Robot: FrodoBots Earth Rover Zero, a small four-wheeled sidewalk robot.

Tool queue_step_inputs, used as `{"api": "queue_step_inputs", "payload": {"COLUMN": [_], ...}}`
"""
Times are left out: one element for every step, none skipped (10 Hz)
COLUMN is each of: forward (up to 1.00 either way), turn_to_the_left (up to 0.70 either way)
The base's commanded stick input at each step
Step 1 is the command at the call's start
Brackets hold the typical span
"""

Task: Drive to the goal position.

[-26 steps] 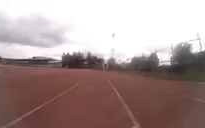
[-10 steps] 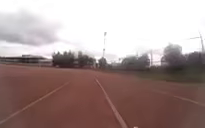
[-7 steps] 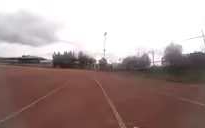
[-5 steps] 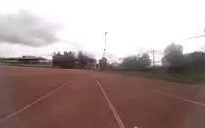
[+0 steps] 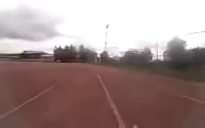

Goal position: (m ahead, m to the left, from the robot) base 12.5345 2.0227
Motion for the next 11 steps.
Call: {"api": "queue_step_inputs", "payload": {"forward": [0.7,0.7,0.7,0.7,0.7,0.7,0.7,0.7,0.7,0.7,0.7], "turn_to_the_left": [0.0,0.0,0.0,0.0,0.0,0.0,0.0,0.0,-0.02,-0.23,-0.32]}}
